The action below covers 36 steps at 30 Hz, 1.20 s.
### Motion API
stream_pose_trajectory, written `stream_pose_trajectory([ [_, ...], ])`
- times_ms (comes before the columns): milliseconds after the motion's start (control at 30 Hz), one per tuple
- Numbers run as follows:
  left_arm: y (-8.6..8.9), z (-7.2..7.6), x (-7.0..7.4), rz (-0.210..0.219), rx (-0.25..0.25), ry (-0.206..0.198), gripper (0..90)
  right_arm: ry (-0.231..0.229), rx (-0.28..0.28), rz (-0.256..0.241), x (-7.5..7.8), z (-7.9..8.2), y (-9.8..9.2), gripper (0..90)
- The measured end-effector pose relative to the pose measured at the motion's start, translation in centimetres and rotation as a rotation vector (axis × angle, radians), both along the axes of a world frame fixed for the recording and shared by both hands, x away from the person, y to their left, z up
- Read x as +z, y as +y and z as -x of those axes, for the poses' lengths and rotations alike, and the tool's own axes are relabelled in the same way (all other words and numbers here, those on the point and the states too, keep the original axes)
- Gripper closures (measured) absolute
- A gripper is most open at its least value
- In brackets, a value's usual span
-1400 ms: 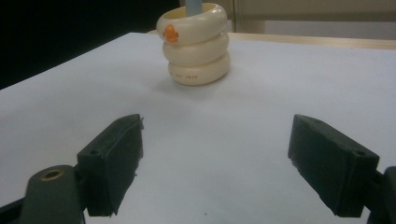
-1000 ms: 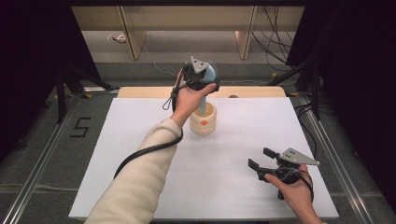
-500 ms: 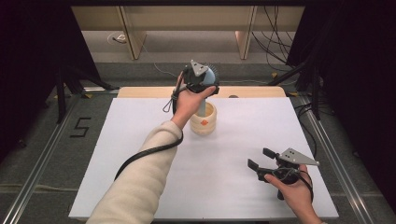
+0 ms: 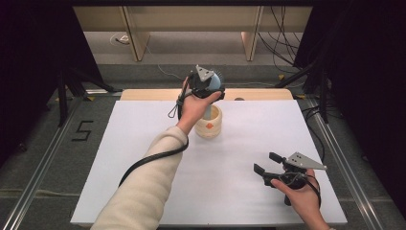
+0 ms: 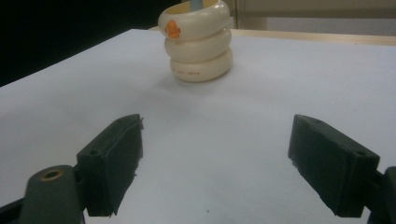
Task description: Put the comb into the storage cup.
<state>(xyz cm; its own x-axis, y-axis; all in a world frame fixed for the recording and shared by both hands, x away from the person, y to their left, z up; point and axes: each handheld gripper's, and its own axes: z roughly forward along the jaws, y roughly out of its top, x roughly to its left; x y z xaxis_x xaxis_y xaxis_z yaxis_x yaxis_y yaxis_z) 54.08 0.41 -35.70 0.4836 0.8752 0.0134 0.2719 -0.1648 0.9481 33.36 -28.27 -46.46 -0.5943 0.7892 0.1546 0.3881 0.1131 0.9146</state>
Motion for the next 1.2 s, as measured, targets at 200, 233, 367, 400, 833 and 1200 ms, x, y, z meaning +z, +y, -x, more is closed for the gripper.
stream_pose_trajectory([
  [200, -0.1, 0.0, -0.4, 0.0, 0.002, 0.005, 19.7, -0.001, 0.0, 0.0, 0.0, 0.0, 0.0, 18.7],
  [233, 0.0, 0.0, -0.5, -0.005, 0.002, 0.005, 19.7, 0.0, 0.001, 0.0, 0.0, 0.0, 0.0, 18.7],
  [367, 0.0, 0.0, -0.9, -0.003, -0.002, 0.007, 19.7, 0.0, 0.0, 0.0, 0.0, 0.0, 0.0, 18.7],
  [400, 0.0, -0.1, -0.9, -0.002, -0.003, 0.007, 19.7, -0.003, 0.0, -0.003, 0.0, 0.0, 0.0, 18.7],
  [833, 0.1, 0.0, -1.9, -0.007, -0.001, 0.015, 19.7, 0.004, 0.004, -0.003, -0.1, -0.1, 0.0, 18.7],
  [1200, 0.1, -0.1, -2.7, -0.021, 0.003, 0.026, 19.7, 0.008, 0.005, -0.007, -0.1, 0.0, 0.1, 18.7],
])
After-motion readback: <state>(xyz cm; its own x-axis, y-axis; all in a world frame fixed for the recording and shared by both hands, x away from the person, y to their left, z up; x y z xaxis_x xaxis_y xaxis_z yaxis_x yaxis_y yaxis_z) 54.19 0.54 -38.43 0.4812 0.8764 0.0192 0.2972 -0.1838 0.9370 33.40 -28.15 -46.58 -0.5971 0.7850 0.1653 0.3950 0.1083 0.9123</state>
